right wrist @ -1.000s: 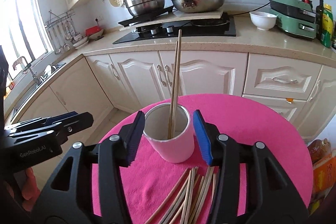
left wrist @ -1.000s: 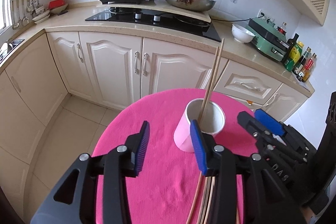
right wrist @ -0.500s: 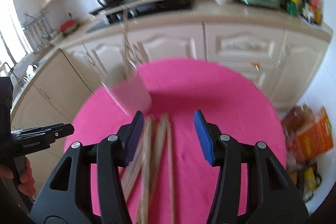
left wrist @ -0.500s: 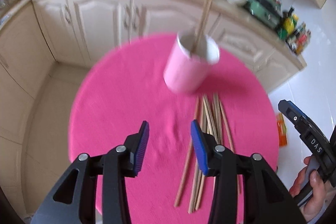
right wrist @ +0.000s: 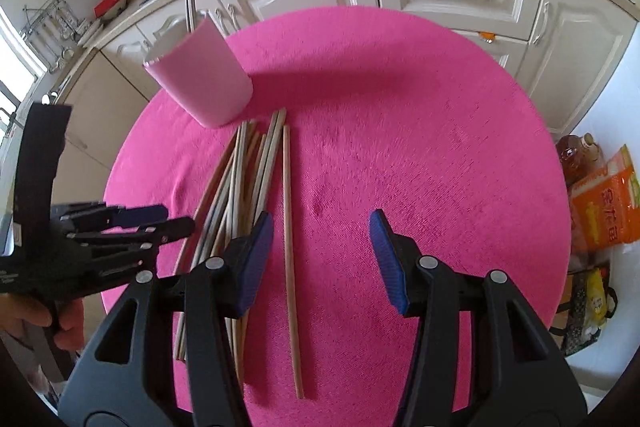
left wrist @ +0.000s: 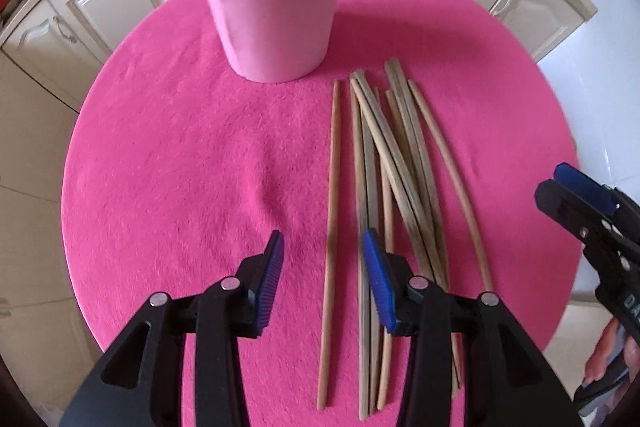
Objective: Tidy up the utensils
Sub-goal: 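Move both open grippers back to the chopstick pile, then grasp a chopstick with the left gripper while the right gripper grasps another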
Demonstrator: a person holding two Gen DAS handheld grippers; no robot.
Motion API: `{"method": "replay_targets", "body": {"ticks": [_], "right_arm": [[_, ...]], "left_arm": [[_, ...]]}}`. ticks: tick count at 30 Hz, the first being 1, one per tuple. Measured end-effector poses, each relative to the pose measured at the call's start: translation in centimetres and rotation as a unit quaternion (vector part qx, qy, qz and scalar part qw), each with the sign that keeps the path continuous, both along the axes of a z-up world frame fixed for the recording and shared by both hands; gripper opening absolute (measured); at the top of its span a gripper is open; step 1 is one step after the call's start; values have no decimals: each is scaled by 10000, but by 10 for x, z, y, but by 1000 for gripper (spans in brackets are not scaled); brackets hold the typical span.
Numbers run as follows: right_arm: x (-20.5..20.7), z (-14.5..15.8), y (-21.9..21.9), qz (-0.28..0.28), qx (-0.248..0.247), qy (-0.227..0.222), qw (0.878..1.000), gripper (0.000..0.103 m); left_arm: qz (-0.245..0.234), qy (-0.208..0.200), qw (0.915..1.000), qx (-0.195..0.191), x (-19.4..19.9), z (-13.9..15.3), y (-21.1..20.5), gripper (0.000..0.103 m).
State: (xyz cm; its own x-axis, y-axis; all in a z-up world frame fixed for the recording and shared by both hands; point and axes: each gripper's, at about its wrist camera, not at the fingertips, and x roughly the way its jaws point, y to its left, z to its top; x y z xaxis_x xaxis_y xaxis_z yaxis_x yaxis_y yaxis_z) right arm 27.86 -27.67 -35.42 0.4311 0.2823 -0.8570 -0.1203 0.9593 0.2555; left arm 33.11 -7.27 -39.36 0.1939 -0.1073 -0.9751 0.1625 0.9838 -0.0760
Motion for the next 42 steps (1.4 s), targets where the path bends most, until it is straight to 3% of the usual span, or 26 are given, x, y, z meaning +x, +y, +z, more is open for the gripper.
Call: {"method": "replay_targets", "body": {"ticks": [4,7,9,11,15,21,28,34,42], "right_arm": [[7,-5,1,102,13,154,9998,49],[14,-10,5,229,-28,314,9992,41],[20,-14,10,336,-98,459,9983,36],[25,-18,16,460,-137,584,9971,35],[35,-25,31,733,-197,819,9937,33],[46,-40,49,979,-534,1144,9872,17],[46,-41,58,1145,-909,1171,9823,8],[41,-24,31,795,-362,1040,9907,6],[29,39,-3,294,637,132,9974,6]], "left_arm": [[-72,33,9999,153,11,-5,-7,41],[-52,120,9996,238,20,-10,-11,38],[-5,214,9993,295,26,-14,-13,9],[41,196,9994,298,28,-14,-15,6],[144,206,9996,141,22,-9,-10,6],[353,62,9993,-109,-2,5,14,6],[564,-496,9963,-422,-18,39,40,6],[700,-1127,9886,-707,-33,77,53,6],[871,-1947,9716,-1023,-36,122,45,6]]}}
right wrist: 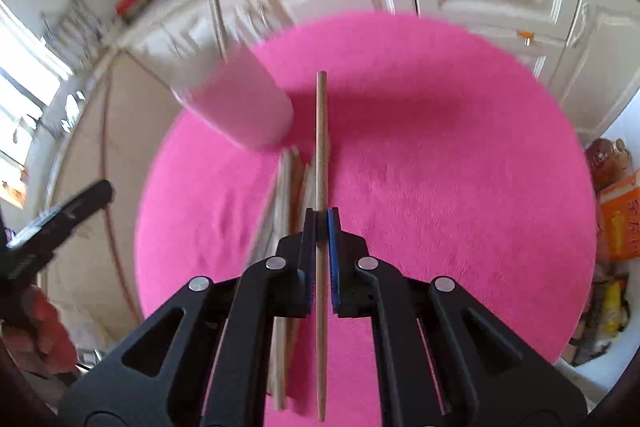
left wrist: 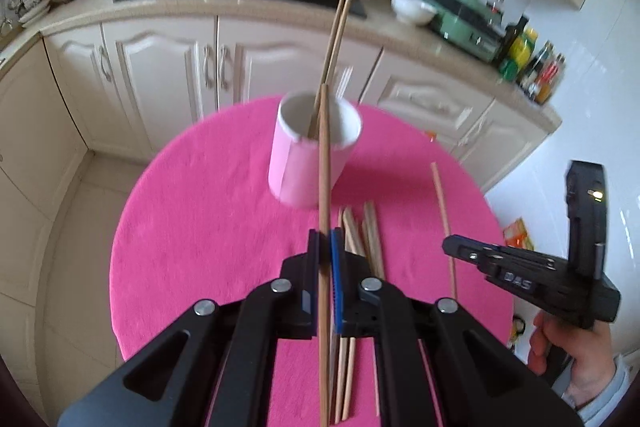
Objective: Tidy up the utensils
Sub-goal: 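Grasp a chopstick with the left gripper while the right gripper grasps another, then raise both chopsticks upright and insert them into the pink cup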
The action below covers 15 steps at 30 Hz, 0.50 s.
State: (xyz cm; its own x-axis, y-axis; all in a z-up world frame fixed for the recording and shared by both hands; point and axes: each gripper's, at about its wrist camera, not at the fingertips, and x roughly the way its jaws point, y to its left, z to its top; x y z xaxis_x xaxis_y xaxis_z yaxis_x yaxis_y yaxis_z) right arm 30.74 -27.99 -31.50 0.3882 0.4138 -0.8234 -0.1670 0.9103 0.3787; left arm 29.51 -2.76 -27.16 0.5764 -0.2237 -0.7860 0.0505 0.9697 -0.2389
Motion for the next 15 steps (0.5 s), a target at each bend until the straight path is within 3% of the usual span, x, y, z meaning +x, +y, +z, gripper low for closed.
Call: {"method": "replay_targets", "body": {"ticks": [6,15], "right_arm": [[12,38,-6,-111,499,-506,9974,6],[34,84,19,-139,961,-1358,9860,6]], "left_arm": [[-6,-317,9995,-20,13,25,-10,6],[75,-713,9973,173,43,49,-17,6]]}}
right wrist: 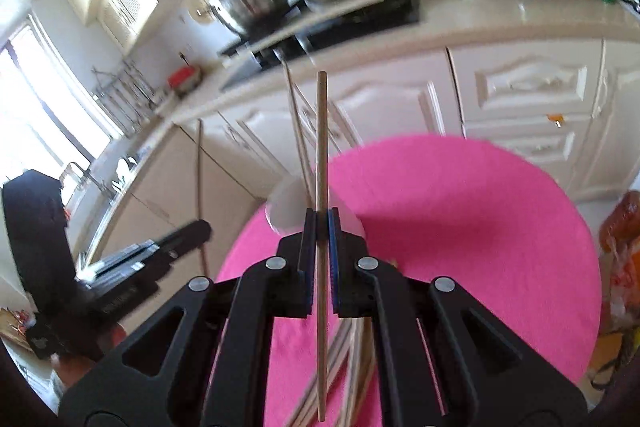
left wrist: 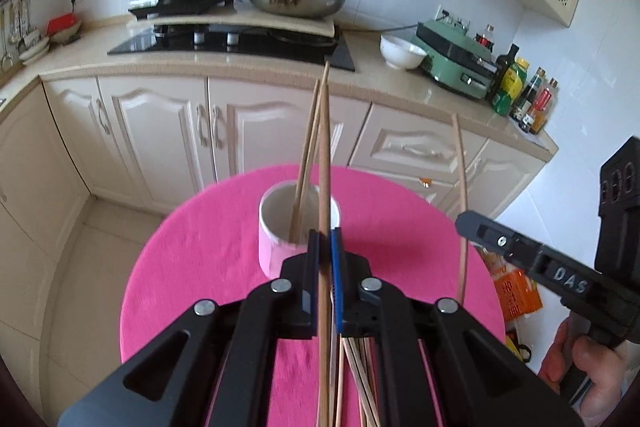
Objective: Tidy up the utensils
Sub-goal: 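Raise both chopsticks upright and insert them into the pink cup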
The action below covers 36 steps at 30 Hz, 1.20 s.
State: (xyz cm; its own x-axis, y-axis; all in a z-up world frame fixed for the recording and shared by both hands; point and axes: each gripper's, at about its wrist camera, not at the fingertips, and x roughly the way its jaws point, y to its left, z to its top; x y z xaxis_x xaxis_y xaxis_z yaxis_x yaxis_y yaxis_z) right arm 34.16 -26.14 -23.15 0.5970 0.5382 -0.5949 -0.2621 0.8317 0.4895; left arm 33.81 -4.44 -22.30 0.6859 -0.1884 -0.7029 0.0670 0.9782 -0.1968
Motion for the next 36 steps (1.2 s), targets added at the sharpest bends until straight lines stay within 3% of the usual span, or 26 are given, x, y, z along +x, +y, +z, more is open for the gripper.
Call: {"method": "replay_targets", "body": {"ticks": [7,19,25,36], "right_arm": [[21,29,13,-164,140,-762,9969,6],[60,27,22,-413,501,-1228,9903,6],[79,21,27,-487,733,-1274,9879,6],[102,-9,42,-557,701,-1394,9862,6]], "left_arm": [[159,-439,9989,22,26,22,-1,6],[774,-1166,9898,-252,65,38,20,6],[1153,-1245,9838,-583,86,25,34,6],[1241,-1417,9816,-308,116,-13,31,6]]}}
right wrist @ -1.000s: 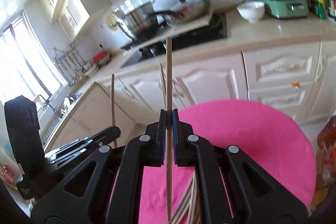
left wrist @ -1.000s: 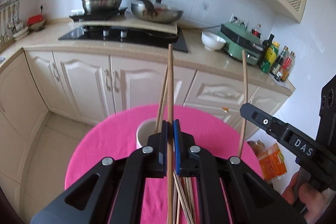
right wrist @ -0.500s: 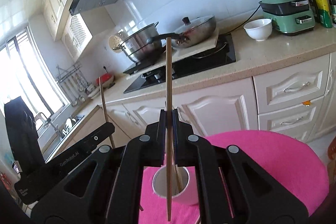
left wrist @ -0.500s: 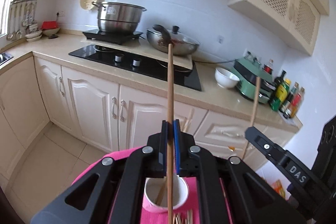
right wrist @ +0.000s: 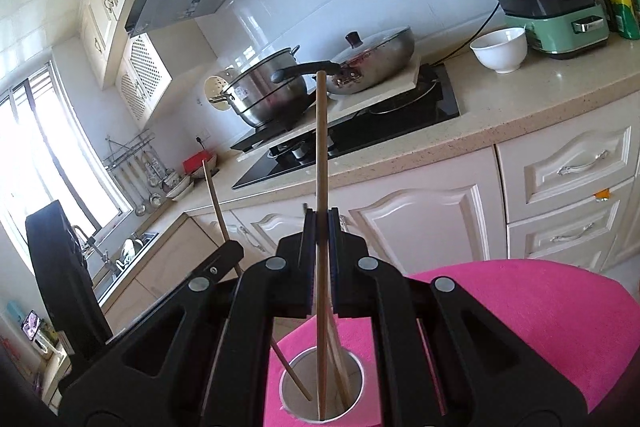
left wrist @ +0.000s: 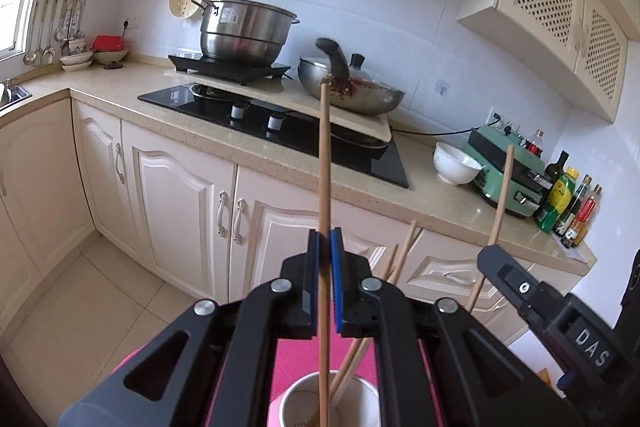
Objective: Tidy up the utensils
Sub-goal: 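Raise both chopsticks upright and insert them into the pink cup, then open the left gripper while the right gripper opens, leaving chopsticks in the cup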
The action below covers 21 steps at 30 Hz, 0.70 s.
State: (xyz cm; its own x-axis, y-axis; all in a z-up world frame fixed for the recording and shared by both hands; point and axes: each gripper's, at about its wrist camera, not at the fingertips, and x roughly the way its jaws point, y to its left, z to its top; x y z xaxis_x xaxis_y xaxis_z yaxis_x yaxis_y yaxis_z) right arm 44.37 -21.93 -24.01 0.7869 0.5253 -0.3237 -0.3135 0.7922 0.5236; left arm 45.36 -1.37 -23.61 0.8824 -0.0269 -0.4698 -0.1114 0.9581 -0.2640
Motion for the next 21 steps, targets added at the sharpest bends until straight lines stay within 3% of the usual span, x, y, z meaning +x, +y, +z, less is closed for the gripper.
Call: {"method": "replay_targets", "body": {"ticks": [10,21], "right_arm": [[-2,-20,7,129,-361,139,9992,6],[-31,-26,10,285,-815,250,9959,6]], "left_arm": [[-57,367,9993,81,-7,-30,1,6],[-200,619,9976,215,-28,-39,-9,6]]}}
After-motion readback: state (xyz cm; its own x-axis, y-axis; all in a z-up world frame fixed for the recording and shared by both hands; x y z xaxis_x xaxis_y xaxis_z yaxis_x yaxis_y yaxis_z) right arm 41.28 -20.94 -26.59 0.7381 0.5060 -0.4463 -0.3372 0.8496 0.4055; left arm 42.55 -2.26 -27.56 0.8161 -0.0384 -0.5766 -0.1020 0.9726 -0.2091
